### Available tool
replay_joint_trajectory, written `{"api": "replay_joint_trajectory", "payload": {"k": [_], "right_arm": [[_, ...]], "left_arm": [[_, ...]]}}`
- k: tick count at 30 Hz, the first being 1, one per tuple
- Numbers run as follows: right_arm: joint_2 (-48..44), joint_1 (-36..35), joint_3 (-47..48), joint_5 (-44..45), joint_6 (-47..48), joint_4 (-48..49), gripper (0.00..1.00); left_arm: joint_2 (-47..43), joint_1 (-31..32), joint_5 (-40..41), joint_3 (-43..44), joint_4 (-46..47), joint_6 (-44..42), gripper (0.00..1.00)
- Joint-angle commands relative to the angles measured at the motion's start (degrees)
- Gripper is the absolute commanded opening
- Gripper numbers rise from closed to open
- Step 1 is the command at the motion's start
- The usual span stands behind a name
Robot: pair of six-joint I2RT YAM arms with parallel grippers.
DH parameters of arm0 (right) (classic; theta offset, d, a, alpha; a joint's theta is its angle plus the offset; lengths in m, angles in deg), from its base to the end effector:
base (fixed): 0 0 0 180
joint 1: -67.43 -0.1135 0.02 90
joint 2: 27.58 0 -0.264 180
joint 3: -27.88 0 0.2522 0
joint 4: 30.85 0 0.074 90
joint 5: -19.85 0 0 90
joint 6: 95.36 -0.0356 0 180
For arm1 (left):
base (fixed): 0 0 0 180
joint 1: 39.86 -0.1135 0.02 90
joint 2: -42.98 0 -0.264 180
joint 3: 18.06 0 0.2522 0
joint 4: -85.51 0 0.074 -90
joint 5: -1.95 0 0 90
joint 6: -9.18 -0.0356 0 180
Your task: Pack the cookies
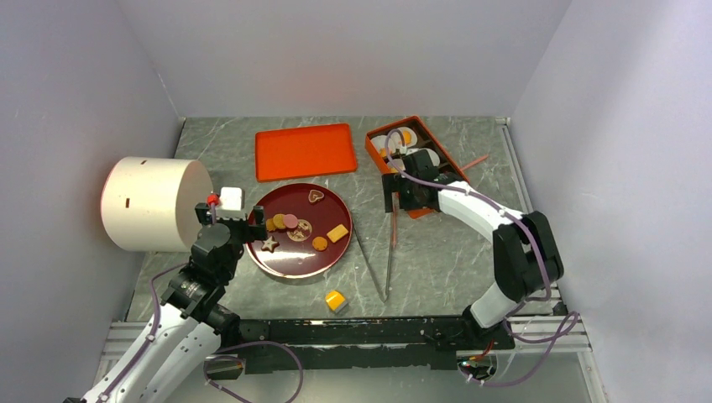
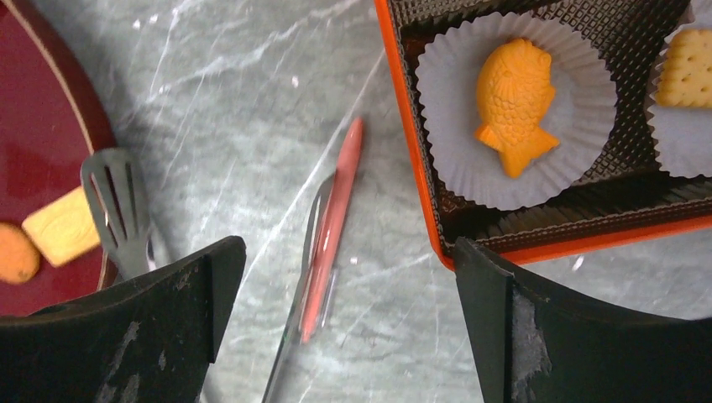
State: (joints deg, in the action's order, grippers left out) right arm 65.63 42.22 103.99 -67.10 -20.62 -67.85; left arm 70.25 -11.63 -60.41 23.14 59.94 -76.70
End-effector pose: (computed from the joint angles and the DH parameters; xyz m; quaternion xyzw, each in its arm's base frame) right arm 0.3085 0.1431 0.2142 -0.0743 0.9481 0.0828 0.2978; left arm 0.1254 -0.0486 0.2739 0.0096 0.7676 0.0069 0.6408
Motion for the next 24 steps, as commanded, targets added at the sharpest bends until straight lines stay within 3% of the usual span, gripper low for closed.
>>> {"api": "replay_joint_trajectory", "payload": {"k": [1,16,24], "right_arm": [[-5.01,-0.22,-4.26,-5.46,-3.79,-2.77,1.0],[-23.22,-10.14,-18.64,-0.58,-21.91,-3.19,0.99],[-23.97,-15.42,-20.15,-5.84,-24.19,0.46,0.99]], "left_arm": [[0.68,0.25,-0.92,1.39,2.01,0.36,0.96],[2.48,0.22,-0.22,1.91,1.37,0.2,0.97],[4.64,0.24,-1.08,2.93,0.87,0.7,0.96]]}}
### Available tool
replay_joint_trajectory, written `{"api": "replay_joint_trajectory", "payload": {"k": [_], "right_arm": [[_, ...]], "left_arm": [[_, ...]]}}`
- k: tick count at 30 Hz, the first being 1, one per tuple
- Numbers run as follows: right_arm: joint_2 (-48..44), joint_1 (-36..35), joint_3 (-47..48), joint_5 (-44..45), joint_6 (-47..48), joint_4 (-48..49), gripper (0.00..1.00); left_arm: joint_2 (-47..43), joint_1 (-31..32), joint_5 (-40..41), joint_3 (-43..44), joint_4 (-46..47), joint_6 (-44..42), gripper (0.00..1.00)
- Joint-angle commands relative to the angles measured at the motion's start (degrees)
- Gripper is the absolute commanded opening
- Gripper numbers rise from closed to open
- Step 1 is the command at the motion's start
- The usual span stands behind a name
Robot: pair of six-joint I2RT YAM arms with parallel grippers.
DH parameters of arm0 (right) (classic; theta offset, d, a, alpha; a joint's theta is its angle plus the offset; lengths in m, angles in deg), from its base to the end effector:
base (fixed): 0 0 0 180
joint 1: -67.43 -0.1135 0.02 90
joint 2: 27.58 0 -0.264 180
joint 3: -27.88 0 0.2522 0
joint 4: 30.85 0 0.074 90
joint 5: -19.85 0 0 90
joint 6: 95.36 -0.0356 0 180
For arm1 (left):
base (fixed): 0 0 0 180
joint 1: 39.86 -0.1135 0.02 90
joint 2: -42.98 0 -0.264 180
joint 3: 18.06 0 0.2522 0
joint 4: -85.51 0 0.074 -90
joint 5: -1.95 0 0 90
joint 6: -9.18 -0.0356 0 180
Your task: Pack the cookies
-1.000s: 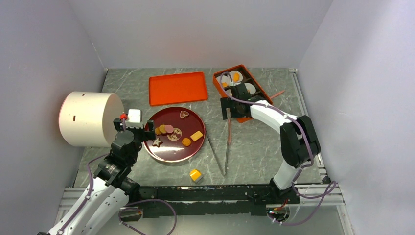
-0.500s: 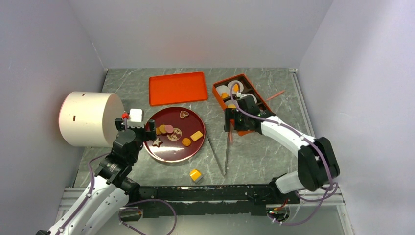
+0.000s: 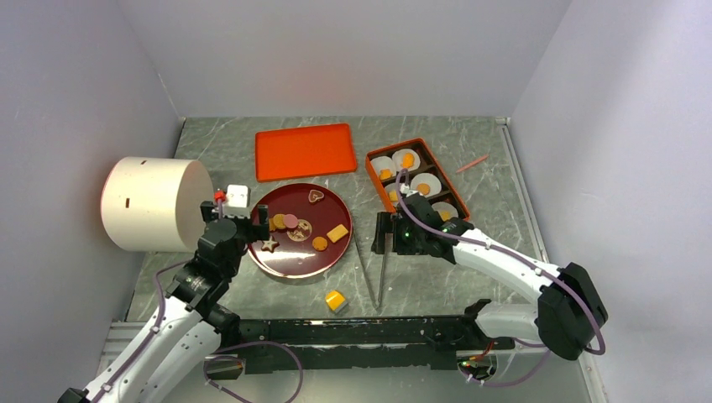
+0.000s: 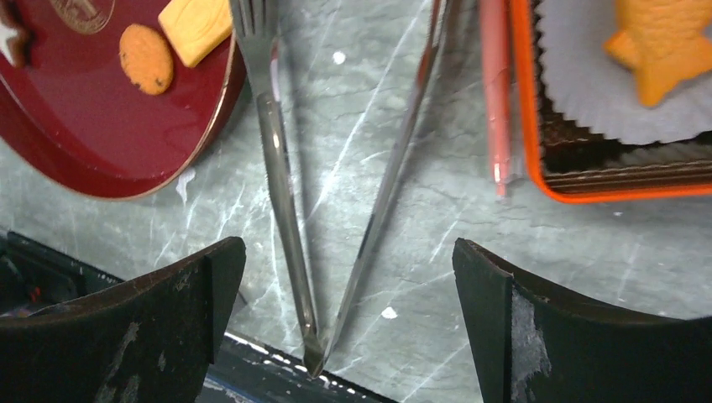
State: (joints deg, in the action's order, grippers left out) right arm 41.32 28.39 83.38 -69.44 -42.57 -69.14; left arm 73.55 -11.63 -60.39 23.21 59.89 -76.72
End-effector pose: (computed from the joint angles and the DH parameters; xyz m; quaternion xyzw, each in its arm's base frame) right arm 0.1853 0.1497 0.2154 -0.0131 0.9445 0.1980 0.2617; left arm 0.1334 -0.0528 0.2674 0.0185 0.7834 0.0173 0.6210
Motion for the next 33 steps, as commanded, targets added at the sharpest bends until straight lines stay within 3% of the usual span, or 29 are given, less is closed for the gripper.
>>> {"api": "replay_joint_trajectory", "payload": {"k": [1,7,14,22,33], "right_arm": [[0.77,-1.88,1.17,-3.56,-1.91,1.5,0.99],[-2.57,-2.07,6.06,4.9,4.06,-3.4,1.0],[-8.93,-2.06,7.72,13.25,12.55,-3.85,1.0],[-15.95,-2.08,4.16,13.51,16.07,0.46,1.0],[-15.18,-2.0,3.93,16.73,11.86,0.69,1.0]], "left_arm": [[2.01,0.25,-1.38,3.28,0.66,1.04,0.96],[9.73,0.25,-1.95,7.68,-0.5,7.98,0.97],[31.62,0.02,1.98,20.81,-6.3,16.18,0.95],[55.66,-9.45,-6.24,39.43,-10.82,16.54,0.87],[81.88,-17.4,-10.17,61.86,-15.72,9.82,0.69]]}}
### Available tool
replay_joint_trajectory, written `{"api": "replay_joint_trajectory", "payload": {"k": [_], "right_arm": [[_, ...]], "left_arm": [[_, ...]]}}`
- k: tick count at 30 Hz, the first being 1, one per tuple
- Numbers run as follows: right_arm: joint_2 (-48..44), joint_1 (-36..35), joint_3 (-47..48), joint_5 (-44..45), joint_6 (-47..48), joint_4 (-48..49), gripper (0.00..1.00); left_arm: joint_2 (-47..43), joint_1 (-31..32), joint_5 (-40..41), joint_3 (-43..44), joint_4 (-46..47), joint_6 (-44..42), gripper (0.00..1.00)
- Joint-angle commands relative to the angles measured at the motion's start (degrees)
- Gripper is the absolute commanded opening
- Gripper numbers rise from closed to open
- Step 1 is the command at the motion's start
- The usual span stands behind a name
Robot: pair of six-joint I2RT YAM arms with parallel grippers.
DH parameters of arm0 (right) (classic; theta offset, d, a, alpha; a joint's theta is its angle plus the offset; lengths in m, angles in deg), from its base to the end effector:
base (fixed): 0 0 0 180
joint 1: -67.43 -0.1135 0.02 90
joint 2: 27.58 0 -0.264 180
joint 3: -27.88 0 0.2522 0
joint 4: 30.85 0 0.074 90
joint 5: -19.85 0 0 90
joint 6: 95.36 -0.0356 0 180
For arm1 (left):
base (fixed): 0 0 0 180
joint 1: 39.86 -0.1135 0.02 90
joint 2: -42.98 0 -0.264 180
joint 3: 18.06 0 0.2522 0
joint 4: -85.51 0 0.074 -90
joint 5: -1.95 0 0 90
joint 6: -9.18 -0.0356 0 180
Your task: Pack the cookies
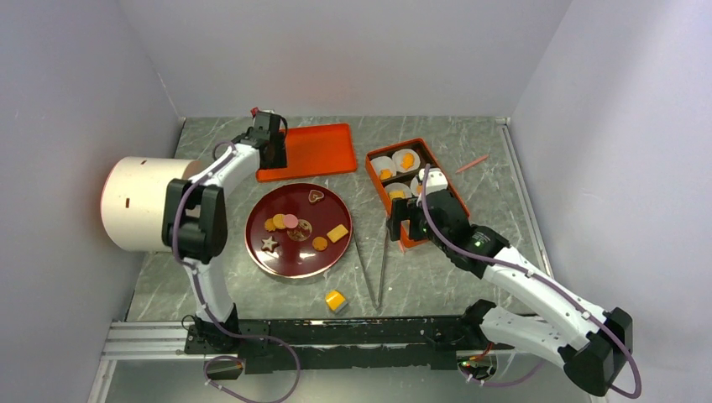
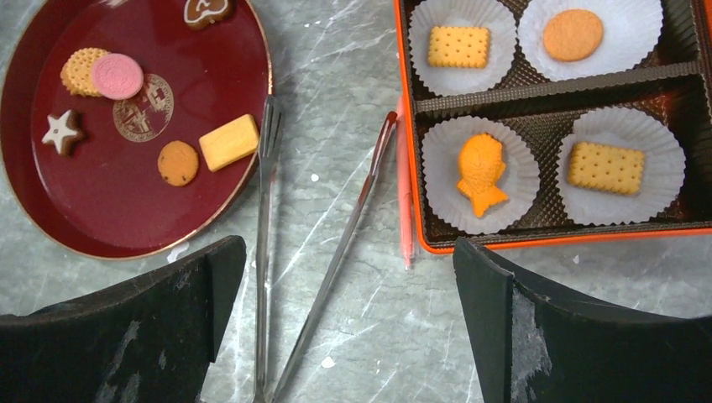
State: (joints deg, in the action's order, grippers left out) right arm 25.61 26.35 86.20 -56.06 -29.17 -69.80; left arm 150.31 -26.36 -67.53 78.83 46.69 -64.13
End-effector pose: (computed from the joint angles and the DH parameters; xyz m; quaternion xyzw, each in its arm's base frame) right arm 0.1588 0.1270 0.2870 -0.0744 0.8743 0.1594 0.4524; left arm 0.4081 -0.0851 0.2385 -0.0877 0.9204 0.0720 0.3742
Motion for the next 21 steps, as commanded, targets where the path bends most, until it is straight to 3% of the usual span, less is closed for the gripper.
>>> {"api": "replay_joint_trajectory", "payload": {"k": [1,13,21], "right_arm": [[0.65,0.02,1.1,4.08,-1.33,1.34,1.0],[4.95,0.03,2.85,7.22,-2.23,0.64,1.0],[7.41,0.02,4.59,8.13,-0.8,2.0,1.0]], "left_arm": [[6.86,-3.55,-3.57,7.38,-2.54,-2.96,0.68],[17.19,-8.12,-7.96,13.42,-2.55,-4.14,0.51],[17.99,-9.3,-11.65,10.4,-1.2,-3.58,0.3]]}}
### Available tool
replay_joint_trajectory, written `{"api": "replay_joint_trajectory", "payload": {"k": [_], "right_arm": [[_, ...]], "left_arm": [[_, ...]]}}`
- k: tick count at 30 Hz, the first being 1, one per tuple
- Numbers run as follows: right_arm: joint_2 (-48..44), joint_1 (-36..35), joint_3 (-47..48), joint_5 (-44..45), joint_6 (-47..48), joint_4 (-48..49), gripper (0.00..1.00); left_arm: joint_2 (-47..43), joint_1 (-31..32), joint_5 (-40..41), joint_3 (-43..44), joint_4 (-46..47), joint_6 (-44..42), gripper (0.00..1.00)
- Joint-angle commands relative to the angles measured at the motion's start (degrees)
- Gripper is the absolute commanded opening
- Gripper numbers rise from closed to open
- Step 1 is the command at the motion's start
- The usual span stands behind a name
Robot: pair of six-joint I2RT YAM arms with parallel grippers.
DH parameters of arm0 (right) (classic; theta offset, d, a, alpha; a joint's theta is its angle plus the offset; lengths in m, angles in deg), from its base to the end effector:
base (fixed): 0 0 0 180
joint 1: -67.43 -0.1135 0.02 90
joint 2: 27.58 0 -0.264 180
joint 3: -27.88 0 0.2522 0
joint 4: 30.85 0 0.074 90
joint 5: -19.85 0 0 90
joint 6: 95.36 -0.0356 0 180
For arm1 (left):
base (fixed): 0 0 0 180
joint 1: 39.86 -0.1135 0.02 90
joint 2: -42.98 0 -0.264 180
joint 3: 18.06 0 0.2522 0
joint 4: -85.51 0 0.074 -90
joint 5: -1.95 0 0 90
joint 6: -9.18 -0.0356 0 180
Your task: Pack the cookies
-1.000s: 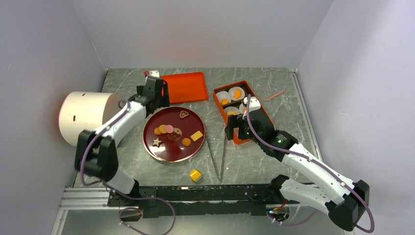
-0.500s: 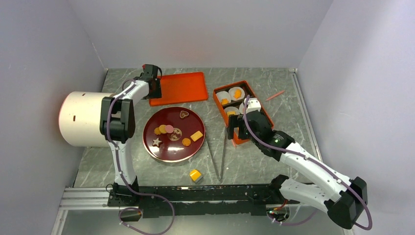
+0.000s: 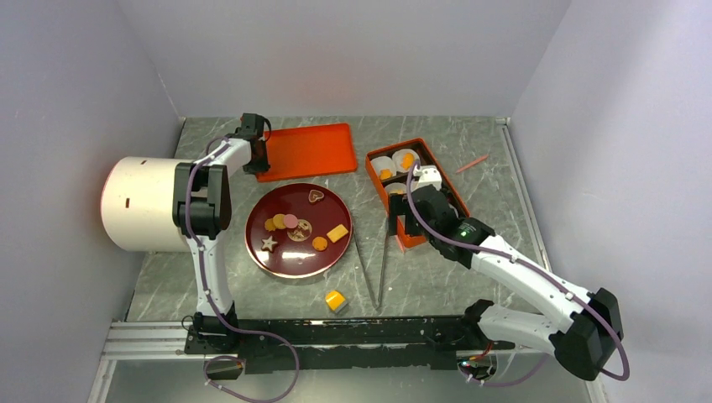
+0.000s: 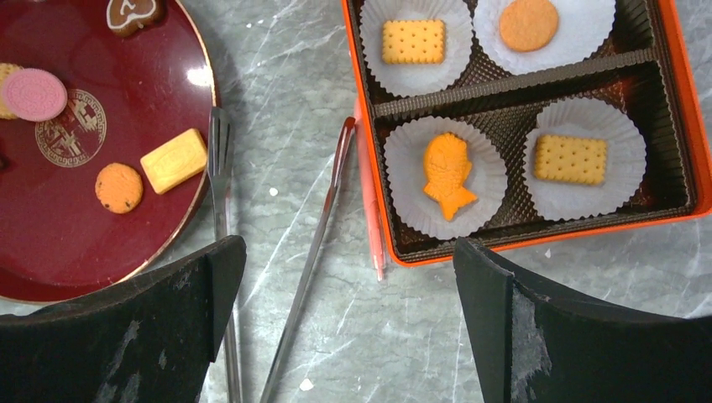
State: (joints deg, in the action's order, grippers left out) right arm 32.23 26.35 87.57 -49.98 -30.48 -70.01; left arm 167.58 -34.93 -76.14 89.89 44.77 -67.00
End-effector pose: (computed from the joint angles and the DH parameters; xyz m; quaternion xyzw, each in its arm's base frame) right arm 0.1759 0.1370 0.2732 -0.0492 0.8915 0.0977 0.4397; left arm 0.4691 -0.0331 0.1669 -0.1030 0.9495 0.0528 0.2917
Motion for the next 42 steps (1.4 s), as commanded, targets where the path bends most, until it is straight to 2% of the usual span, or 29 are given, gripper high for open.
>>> {"api": "replay_joint_trajectory", "payload": {"k": [1,6,14,22,26,31,42], "right_arm": [[1.09,0.02,3.39,2.12,0.78,2.78,1.0],[2.94,0.02,4.02,0.76,4.3,7.1,1.0],[8.49,0.08,8.14,0.54,12.15,13.85,1.0],[17.22,0.0,14.03,-2.42,24.42,20.33,1.0],[19.0,-0.17,11.79,-13.49,36.29,30.01,1.0],[20.99,-0.4,8.67,-19.2,46.29,44.82,1.0],[36.13,-4.7,14.21,-17.86,64.46,55.42,0.99]], "left_arm": [[0.81,-0.9,-3.43,-0.68,0.56,-0.73,0.26],[-0.86,-1.79,-4.53,-0.24,-0.13,-0.78,0.06],[-6.83,-2.12,-3.64,1.38,-1.89,3.75,0.05],[-11.51,-2.11,-4.95,4.42,-6.1,6.28,0.05],[-13.49,-2.06,-7.42,5.06,-8.27,7.62,0.05],[-14.1,-2.1,-7.3,8.24,-14.84,11.33,0.05],[-20.15,-2.03,-13.38,4.82,-14.76,13.08,0.05]]}}
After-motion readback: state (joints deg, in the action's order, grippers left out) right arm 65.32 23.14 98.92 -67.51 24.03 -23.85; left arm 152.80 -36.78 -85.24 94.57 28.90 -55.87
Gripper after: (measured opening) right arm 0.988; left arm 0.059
